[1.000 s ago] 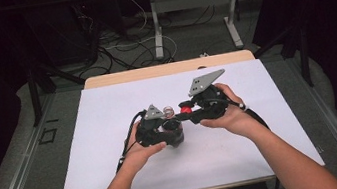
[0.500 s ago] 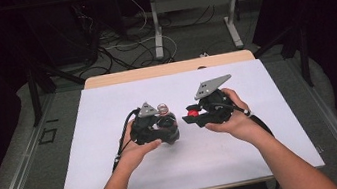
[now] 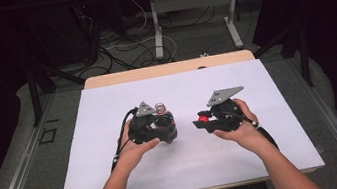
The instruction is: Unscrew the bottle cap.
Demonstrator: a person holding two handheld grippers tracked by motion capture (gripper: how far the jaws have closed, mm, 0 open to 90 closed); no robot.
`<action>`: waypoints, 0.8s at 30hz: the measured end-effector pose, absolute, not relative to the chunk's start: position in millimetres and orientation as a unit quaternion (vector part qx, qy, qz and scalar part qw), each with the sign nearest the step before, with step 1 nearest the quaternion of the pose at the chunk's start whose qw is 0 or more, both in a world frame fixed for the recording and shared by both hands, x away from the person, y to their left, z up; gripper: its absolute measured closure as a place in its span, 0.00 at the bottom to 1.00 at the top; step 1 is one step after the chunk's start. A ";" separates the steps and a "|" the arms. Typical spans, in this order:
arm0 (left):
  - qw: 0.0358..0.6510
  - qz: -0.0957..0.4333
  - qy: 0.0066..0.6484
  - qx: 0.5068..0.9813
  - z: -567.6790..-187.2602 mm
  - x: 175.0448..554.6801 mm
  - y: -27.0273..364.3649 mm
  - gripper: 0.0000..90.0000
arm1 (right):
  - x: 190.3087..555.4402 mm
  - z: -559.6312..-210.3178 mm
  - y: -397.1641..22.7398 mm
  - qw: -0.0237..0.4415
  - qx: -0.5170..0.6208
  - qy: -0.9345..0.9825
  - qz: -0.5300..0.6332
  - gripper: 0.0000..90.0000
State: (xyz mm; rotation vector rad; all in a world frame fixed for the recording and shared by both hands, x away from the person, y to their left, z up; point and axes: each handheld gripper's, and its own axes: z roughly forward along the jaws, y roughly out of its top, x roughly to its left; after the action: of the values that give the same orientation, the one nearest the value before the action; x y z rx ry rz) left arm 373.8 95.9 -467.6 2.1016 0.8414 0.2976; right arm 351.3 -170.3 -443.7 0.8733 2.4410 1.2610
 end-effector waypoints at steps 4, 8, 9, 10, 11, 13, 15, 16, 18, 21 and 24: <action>0.412 0.116 0.337 0.839 -469.0 374.0 95.0 0.33 | 352.9 -458.9 -179.1 0.133 0.324 0.834 0.427 0.68; 0.414 0.118 0.338 0.837 -471.4 374.5 93.4 0.33 | 355.7 -473.9 -187.3 0.123 0.338 0.837 0.411 0.68; 0.411 0.117 0.339 0.838 -471.8 374.4 93.1 0.33 | 356.6 -476.9 -189.0 0.128 0.341 0.837 0.408 0.68; 0.411 0.117 0.340 0.838 -472.3 374.4 92.6 0.33 | 357.8 -480.6 -191.4 0.132 0.344 0.835 0.409 0.68; 0.408 0.120 0.339 0.839 -472.4 374.6 92.5 0.33 | 357.2 -482.5 -192.5 0.126 0.356 0.831 0.409 0.68; 0.411 0.118 0.339 0.838 -473.3 375.0 91.8 0.33 | 357.6 -489.1 -196.2 0.122 0.361 0.830 0.408 0.68; 0.412 0.117 0.339 0.838 -474.3 375.5 90.3 0.33 | 357.2 -495.2 -199.4 0.122 0.364 0.829 0.405 0.68; 0.410 0.118 0.338 0.839 -474.7 375.9 89.5 0.33 | 356.4 -496.9 -201.3 0.118 0.368 0.832 0.398 0.68; 0.410 0.119 0.339 0.839 -475.3 376.6 87.8 0.33 | 356.2 -501.5 -205.1 0.122 0.369 0.830 0.401 0.68; 0.408 0.123 0.339 0.839 -474.1 379.1 84.9 0.33 | 355.5 -505.0 -209.8 0.118 0.385 0.825 0.396 0.68; 0.414 0.123 0.339 0.836 -471.4 383.4 80.6 0.33 | 357.4 -507.3 -213.1 0.119 0.383 0.826 0.395 0.68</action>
State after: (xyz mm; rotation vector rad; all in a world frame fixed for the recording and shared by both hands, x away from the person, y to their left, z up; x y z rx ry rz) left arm 383.4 80.6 -471.4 2.0996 0.8517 0.3101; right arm 357.4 -213.1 -507.3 1.1203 2.4156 1.1556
